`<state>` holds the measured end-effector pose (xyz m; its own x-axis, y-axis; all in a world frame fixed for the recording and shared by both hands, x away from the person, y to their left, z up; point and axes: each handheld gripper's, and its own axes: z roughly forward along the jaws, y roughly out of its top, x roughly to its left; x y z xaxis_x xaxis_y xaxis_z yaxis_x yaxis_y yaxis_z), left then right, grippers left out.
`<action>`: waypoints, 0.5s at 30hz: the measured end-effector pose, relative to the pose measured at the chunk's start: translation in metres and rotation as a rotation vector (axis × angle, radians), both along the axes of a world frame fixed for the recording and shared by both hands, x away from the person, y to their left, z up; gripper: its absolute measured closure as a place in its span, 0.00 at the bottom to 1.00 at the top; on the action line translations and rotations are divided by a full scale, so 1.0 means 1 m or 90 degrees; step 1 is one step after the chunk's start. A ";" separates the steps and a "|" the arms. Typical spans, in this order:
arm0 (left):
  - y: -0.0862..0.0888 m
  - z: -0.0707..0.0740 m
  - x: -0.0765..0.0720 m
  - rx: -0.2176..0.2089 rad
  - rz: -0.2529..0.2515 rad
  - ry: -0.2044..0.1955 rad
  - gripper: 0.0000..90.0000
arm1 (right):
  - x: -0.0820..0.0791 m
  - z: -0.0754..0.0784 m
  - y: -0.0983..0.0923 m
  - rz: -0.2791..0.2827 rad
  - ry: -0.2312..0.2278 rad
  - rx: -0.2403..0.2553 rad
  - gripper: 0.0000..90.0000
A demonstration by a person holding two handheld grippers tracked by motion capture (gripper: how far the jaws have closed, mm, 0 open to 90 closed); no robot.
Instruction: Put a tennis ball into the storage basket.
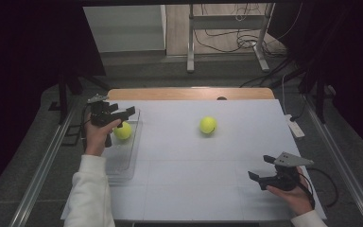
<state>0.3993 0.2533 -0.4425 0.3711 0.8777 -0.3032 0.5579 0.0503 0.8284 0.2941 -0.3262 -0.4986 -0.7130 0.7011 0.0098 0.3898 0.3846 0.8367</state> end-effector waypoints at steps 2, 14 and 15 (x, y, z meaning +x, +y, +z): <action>-0.002 0.000 0.000 0.000 -0.007 -0.001 0.16 | 0.000 0.000 0.000 0.000 -0.001 0.000 0.11; -0.028 0.005 0.002 -0.004 -0.066 -0.006 0.17 | -0.002 0.000 -0.002 -0.006 -0.001 0.002 0.11; -0.031 0.006 0.002 -0.006 -0.073 -0.009 0.17 | -0.003 0.000 -0.002 -0.007 0.000 0.003 0.11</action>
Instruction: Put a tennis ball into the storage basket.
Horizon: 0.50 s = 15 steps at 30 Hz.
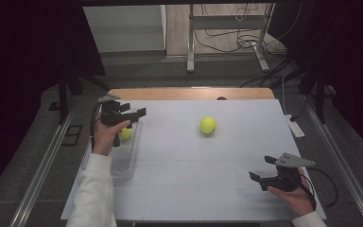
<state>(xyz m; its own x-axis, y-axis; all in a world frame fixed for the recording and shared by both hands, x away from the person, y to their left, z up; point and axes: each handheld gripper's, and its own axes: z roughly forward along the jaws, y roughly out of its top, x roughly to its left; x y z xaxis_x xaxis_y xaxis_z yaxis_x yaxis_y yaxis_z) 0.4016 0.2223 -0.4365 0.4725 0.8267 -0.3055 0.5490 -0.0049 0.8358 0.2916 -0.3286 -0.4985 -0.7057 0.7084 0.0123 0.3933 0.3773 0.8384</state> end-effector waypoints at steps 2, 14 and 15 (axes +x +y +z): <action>-0.003 0.001 0.000 0.001 -0.008 -0.002 0.17 | 0.000 0.000 0.000 -0.001 0.000 0.001 0.11; -0.033 0.005 -0.005 0.014 -0.064 -0.010 0.17 | 0.003 -0.001 0.002 0.004 0.002 -0.001 0.11; -0.035 0.005 -0.005 0.013 -0.068 -0.010 0.17 | 0.003 -0.001 0.002 0.005 0.001 -0.003 0.11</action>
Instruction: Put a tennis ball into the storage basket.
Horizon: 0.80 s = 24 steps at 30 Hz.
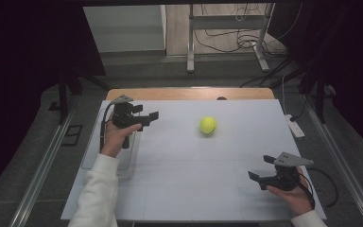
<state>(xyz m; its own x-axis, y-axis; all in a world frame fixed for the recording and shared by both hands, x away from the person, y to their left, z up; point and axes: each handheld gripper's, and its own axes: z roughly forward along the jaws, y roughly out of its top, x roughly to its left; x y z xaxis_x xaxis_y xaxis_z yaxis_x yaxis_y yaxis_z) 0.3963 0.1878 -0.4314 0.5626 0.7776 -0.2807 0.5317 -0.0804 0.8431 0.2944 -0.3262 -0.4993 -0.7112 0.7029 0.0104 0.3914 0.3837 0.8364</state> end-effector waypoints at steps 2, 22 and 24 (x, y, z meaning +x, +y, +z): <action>-0.004 0.001 -0.001 0.001 -0.006 -0.001 0.17 | 0.000 0.001 0.000 -0.001 -0.001 0.003 0.11; -0.035 0.005 -0.010 0.019 -0.066 -0.017 0.17 | 0.002 0.001 0.001 0.005 -0.003 0.000 0.11; -0.039 0.005 -0.010 0.023 -0.072 -0.018 0.17 | 0.002 0.001 0.001 0.004 -0.003 0.000 0.11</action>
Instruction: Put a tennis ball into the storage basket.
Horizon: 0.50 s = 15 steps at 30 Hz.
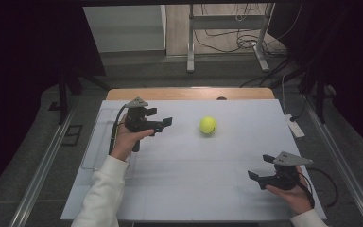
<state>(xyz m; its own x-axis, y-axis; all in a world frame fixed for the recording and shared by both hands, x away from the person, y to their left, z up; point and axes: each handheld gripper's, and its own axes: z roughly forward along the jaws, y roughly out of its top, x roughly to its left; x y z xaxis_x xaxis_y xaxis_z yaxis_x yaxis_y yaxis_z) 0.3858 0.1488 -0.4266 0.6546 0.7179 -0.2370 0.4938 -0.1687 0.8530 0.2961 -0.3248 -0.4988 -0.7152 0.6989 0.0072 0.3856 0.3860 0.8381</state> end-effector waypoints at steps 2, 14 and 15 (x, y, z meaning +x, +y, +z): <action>-0.003 -0.001 0.000 0.004 -0.005 0.001 0.17 | 0.000 0.000 0.000 0.000 0.000 0.000 0.11; -0.020 -0.003 -0.002 0.024 -0.029 0.003 0.17 | 0.000 0.000 0.001 0.001 0.000 -0.002 0.11; -0.022 -0.004 -0.002 0.026 -0.033 0.003 0.17 | 0.001 0.000 0.001 0.001 0.000 -0.002 0.11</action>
